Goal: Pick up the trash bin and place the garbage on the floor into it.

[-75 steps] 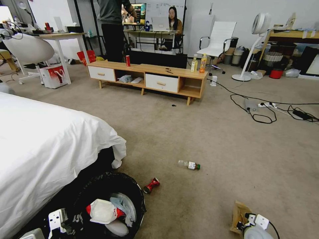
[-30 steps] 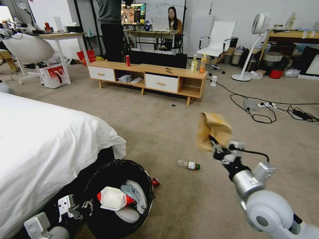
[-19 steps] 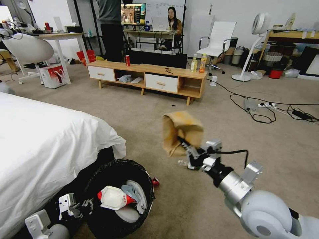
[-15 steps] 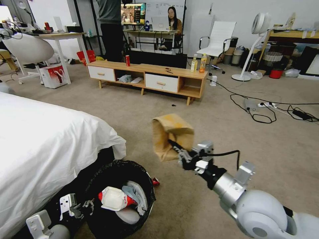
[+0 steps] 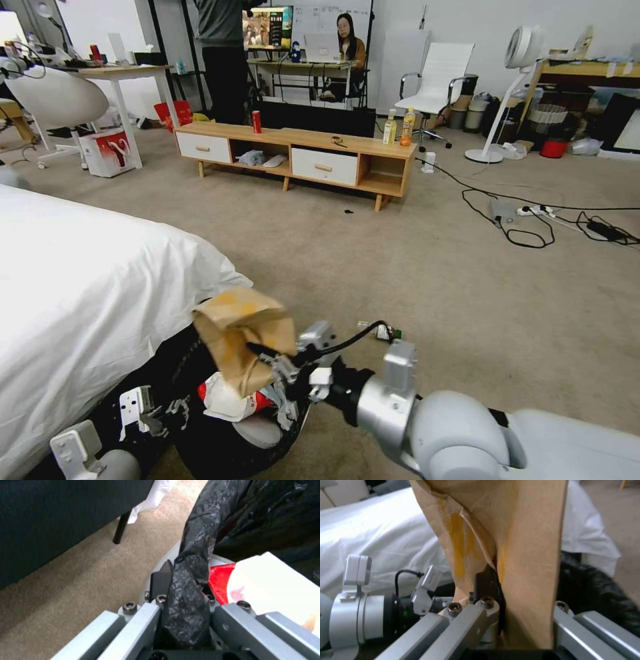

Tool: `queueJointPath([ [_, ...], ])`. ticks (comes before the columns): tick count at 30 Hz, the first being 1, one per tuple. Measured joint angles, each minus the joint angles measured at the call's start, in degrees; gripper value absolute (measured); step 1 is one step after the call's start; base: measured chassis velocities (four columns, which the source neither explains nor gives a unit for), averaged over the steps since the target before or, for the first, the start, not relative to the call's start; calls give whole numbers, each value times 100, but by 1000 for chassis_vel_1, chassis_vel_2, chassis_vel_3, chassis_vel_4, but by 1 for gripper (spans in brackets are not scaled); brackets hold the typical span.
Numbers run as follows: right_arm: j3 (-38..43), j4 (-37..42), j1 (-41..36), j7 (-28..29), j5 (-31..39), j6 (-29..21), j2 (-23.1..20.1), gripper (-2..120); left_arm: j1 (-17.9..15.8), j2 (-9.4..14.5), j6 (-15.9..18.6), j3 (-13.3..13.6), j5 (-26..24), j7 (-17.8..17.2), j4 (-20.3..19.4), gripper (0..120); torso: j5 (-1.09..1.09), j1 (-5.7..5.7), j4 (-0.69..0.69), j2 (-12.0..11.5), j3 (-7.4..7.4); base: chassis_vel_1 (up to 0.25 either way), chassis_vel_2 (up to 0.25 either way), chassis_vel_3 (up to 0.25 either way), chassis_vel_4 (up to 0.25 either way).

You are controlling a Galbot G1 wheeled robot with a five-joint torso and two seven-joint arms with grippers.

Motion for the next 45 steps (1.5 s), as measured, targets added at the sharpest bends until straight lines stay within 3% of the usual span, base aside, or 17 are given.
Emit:
queueJointPath([
  [6,-181,-7,198,100,84,-89,108,0,5,-3,-1,-8,2,4,-17,2,0,0,0,0,0,0,0,0,0],
  [9,-565,-91,553,448,224,-351,440,0,15,-16,-1,-32,6,5,-55,2,-1,0,2,0,0,0,0,0,0],
  [15,-902,-393,448,739,208,-698,752,0,25,-28,-1,-66,-2,13,-87,2,1,0,0,0,0,0,0,0,0],
  [45,-772,-982,-282,1462,97,-1416,859,0,47,-111,2,-5,46,76,-57,2,1,0,1,1,0,0,0,0,0],
])
